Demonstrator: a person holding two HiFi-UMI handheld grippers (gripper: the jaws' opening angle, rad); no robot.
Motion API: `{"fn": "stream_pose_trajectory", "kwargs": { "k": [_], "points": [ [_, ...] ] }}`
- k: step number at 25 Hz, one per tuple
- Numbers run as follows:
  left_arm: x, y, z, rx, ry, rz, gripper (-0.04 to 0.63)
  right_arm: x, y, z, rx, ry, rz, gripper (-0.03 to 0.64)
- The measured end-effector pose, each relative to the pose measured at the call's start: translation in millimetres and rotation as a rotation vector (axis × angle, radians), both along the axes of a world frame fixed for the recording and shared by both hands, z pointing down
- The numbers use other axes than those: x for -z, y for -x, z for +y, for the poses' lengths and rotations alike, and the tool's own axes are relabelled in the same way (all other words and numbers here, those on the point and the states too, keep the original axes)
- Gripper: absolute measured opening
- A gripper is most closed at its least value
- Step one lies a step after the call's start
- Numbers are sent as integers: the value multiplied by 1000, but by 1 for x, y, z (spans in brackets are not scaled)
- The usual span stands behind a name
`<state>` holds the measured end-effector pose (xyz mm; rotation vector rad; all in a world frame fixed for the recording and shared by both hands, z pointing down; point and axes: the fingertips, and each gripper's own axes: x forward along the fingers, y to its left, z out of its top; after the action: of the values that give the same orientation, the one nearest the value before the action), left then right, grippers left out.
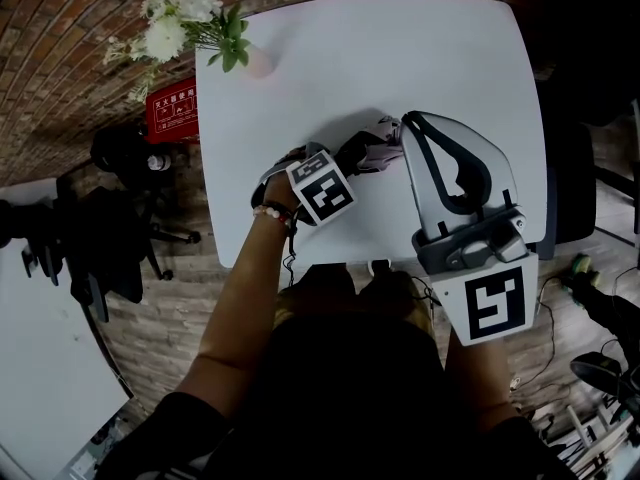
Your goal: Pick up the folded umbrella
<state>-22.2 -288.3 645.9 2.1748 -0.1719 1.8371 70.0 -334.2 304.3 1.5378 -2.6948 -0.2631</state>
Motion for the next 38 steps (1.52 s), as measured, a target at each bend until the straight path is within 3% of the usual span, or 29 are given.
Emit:
{"fn": "stream_pose_trajectory", "kwargs": {
  "k": [16,17,20,22,33,38],
  "points": [
    [-6,-2,-7,0,-25,-47,370,0,1,1,18,2,-12,31],
    [-5,-1,-7,3,-25,-54,361,0,1,1,18,2,-13,31],
    [-2,-2,-6,22,-23,-87,247,2,0,2,18,-1,-17,31],
    [-1,-2,-5,30,-26,-99,233,5,-1,2,20,-6,-21,31],
    [-2,-2,-2,18,-43,-121,225,12,-9,6,15,-16,-31,31],
    [-3,-3,-1,22,-55,-86,221,16,-13,9,10,-23,-35,31]
  ]
}}
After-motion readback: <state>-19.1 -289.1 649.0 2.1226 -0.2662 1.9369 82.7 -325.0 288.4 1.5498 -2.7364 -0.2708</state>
